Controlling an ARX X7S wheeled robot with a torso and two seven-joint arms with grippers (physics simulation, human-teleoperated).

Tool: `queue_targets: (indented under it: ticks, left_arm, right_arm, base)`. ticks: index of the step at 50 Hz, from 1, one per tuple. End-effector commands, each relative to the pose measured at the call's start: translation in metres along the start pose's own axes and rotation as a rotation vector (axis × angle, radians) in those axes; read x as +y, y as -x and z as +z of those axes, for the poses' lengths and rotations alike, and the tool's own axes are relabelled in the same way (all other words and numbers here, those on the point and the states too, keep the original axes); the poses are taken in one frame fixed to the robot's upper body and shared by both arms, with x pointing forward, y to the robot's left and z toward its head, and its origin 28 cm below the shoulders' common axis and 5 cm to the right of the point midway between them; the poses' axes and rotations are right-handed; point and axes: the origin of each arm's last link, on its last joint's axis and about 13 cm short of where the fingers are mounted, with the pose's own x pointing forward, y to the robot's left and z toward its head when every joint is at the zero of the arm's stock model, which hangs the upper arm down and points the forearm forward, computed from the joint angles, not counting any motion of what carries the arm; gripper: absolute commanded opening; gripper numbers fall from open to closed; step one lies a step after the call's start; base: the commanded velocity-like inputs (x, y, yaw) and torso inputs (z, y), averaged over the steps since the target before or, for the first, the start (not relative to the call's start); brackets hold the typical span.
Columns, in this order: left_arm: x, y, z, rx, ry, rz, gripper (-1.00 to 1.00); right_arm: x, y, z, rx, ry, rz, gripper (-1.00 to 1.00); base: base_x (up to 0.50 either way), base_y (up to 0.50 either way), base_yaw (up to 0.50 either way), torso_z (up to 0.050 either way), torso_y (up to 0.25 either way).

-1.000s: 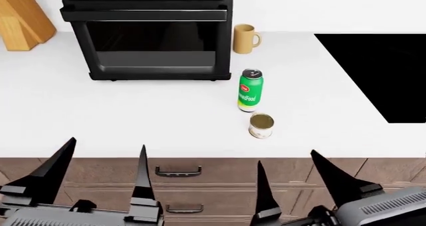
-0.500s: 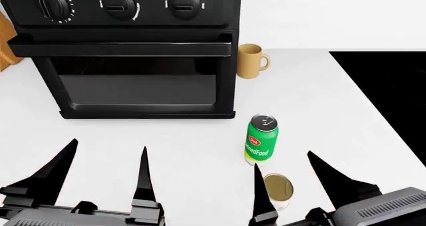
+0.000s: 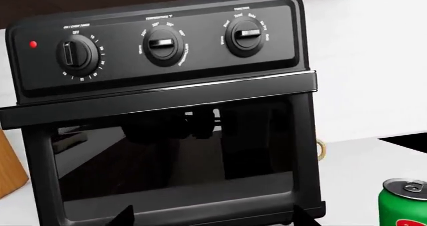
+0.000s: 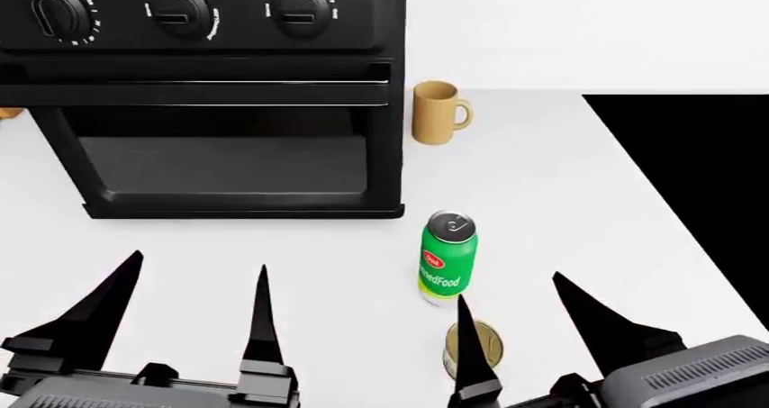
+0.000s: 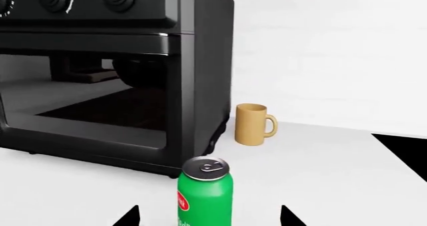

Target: Pick the cans from the counter and place them in their designated side in the cabinet.

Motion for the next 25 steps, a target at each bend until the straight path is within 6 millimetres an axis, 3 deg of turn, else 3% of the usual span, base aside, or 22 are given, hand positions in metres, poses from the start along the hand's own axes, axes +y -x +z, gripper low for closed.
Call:
queue_targets:
  ticks: [1, 6, 11, 20, 25]
  left_arm:
    - [0.0, 0.0, -0.001, 0.002, 0.001, -0.001, 1.0]
    - [0.0, 0.0, -0.002, 0.005, 0.0, -0.001, 1.0]
    - [-0.001, 0.0, -0.002, 0.006, -0.001, -0.001, 1.0]
    - [-0.002, 0.002, 0.0, 0.003, -0.001, -0.008, 1.0]
    - [-0.002, 0.003, 0.001, 0.002, -0.003, -0.009, 1.0]
  right_arm:
    - [0.001, 0.0, 0.0, 0.002, 0.002, 0.014, 1.0]
    - [0.002, -0.001, -0.001, 0.011, 0.003, 0.017, 1.0]
    - [-0.001, -0.007, -0.002, 0.017, 0.0, 0.014, 1.0]
    - [-0.018, -0.058, -0.004, 0.136, -0.07, 0.091, 1.0]
    - [-0.024, -0.072, -0.009, 0.186, -0.114, 0.132, 1.0]
  base:
    - [0.41, 0.0, 0.0, 0.0, 0.0]
    - [0.5, 0.0, 0.0, 0.0, 0.0]
    - [0.0, 0.0, 0.0, 0.0, 0.002]
    - [0.0, 0.0, 0.0, 0.0, 0.0]
    - [0.0, 0.0, 0.0, 0.0, 0.0]
